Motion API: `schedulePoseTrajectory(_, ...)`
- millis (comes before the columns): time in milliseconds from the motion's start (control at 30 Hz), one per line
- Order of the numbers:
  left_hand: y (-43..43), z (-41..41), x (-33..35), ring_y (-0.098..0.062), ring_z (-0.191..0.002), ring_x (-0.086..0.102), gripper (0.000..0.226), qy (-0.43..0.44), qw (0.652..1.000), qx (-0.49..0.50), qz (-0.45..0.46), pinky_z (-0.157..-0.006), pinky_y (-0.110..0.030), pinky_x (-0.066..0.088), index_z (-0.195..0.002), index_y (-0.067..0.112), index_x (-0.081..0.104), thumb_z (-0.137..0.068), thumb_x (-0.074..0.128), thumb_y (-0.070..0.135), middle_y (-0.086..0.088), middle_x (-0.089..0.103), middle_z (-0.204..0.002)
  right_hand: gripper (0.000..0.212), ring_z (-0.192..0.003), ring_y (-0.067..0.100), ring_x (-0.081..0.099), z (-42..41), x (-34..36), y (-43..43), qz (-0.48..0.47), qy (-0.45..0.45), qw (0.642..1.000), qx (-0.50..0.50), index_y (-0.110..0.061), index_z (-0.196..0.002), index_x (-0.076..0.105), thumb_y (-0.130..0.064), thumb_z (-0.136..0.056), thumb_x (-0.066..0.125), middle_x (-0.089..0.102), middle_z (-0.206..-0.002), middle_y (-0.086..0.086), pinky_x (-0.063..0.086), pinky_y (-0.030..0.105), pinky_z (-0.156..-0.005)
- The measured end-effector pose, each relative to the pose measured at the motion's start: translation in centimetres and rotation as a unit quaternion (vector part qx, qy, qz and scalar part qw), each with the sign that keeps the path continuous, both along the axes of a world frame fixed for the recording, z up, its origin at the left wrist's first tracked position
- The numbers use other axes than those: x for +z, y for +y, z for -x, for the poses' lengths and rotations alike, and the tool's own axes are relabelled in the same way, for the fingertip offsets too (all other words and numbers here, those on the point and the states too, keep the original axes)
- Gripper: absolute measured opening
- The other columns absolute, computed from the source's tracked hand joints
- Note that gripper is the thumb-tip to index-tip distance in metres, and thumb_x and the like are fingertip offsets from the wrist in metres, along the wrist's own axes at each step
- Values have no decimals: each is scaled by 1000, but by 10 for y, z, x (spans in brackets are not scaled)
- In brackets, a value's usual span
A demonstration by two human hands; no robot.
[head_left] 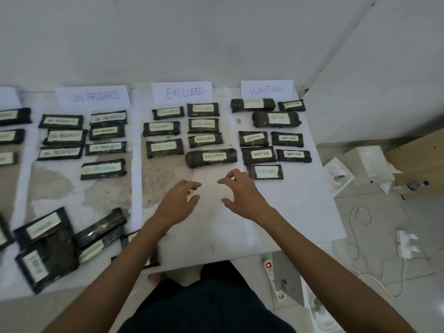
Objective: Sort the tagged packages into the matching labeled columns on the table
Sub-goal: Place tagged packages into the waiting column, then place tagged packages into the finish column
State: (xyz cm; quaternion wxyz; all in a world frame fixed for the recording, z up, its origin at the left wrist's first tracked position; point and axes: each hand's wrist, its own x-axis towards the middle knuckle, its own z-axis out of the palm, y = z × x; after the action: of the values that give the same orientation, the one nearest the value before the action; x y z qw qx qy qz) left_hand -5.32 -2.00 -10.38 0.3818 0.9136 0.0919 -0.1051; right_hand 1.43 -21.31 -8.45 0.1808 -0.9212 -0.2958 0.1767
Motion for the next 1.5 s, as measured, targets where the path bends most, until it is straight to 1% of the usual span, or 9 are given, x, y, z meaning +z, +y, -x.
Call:
schedulePoseTrajectory(300,95,109,-24,-20,-103,55,31,38,997,69,9,-89,-28,45,-119,12,59,-89,56,7,-7,58,-114,47,-108,27,46,82,-22,102,9,53,995,83,-16,-130,52,-14,-84,64,44,-127,9,41,37,-91)
schedulePoseTrajectory(600,125,149,-47,-29,-117,44,44,61,997,14,-41,-101,-34,36,-125,9,54,-82,56,0,-12,51,-122,50,-112,30,45,119,-55,160,127,15,981,145,-16,-133,47,-6,-85,57,49,-129,9,38,40,-91)
schedulePoseTrajectory(867,134,152,-41,-30,-119,42,44,71,997,-9,-12,-105,-39,35,-127,9,51,-84,58,6,-13,46,-127,45,-105,28,46,124,-60,158,168,1,981,102,-13,-122,54,-23,-80,66,50,-119,11,42,37,-87)
schedulePoseTrajectory(1033,131,150,-30,-24,-114,50,48,121,979,123,106,-98,-35,43,-134,7,43,-88,57,15,-10,49,-129,51,-100,25,50,121,-44,153,93,59,993,-44,-15,-118,58,-26,-70,74,53,-112,8,47,35,-86)
schedulePoseTrajectory(1133,123,144,-19,-20,-104,55,45,171,921,228,266,-89,-35,48,-132,10,45,-91,58,22,-7,54,-121,50,-93,21,54,127,-33,164,33,92,991,-96,-15,-108,57,-30,-65,78,55,-106,7,50,31,-78)
schedulePoseTrajectory(1200,121,139,-14,-21,-100,60,30,154,890,273,331,-85,-34,51,-121,9,54,-92,56,19,-9,60,-117,49,-91,18,54,135,-25,179,5,111,989,-102,-16,-104,55,-31,-64,79,54,-103,5,49,29,-75)
schedulePoseTrajectory(1267,126,137,-6,-22,-97,63,17,111,882,319,329,-85,-36,53,-109,10,60,-93,53,12,-12,65,-113,48,-91,18,55,142,-20,196,-24,139,985,-99,-16,-101,54,-33,-64,80,54,-102,4,51,31,-75)
schedulePoseTrajectory(1367,144,134,2,-25,-96,62,22,74,887,355,286,-87,-40,53,-114,7,60,-94,49,8,-12,65,-109,47,-89,17,55,145,-12,218,-77,187,976,-87,-14,-108,56,-32,-70,78,57,-103,3,49,27,-72)
schedulePoseTrajectory(1500,178,139,8,-23,-92,62,23,72,945,251,198,-71,-28,49,-113,7,60,-95,46,7,-8,66,-99,44,-89,14,58,134,-3,243,-167,261,939,-149,-15,-123,54,-24,-82,69,62,-103,-1,47,22,-73)
